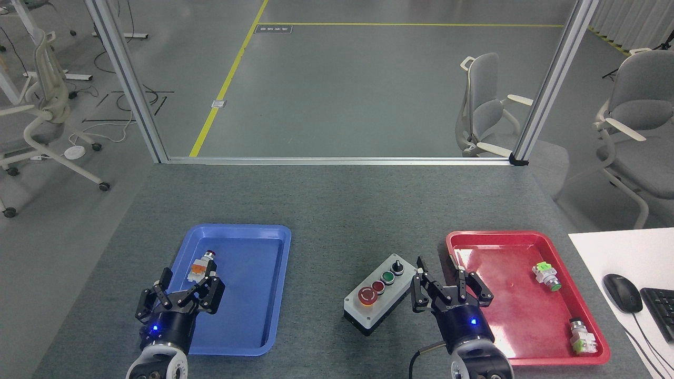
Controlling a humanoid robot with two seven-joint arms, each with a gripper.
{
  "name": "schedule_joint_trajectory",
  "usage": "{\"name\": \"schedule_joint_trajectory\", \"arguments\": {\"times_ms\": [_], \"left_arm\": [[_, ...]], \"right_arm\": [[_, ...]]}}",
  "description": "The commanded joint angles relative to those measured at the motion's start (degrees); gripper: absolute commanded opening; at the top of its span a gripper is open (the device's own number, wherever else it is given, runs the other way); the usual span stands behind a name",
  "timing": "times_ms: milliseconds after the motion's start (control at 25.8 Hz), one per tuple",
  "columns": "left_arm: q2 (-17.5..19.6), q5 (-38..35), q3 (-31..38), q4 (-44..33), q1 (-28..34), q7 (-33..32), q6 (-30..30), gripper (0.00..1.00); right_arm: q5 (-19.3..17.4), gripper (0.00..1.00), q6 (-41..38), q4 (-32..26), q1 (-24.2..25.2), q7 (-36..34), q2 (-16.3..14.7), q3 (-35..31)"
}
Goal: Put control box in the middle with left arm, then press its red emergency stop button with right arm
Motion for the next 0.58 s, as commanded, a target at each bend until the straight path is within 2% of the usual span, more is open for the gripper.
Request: {"name": "schedule_joint_trajectory", "arguments": {"times_ms": [0,232,542], "left_arm": [[0.0,0.0,0.0,0.0,0.0,0.0,0.0,0.99],[0.0,0.0,0.0,0.0,0.0,0.0,0.0,0.99],[0.0,0.0,0.0,0.0,0.0,0.0,0.0,0.99]], "right_arm": [[0.0,0.98,0.1,-0.8,0.2,0.2,-0.3,-1.5],[0.0,0.99,0.0,-3.4,1.7,0.0,-0.6,-4.5],[0.0,0.99,0.2,-3.7,1.7,-0.1,-1.3,-4.6]]}}
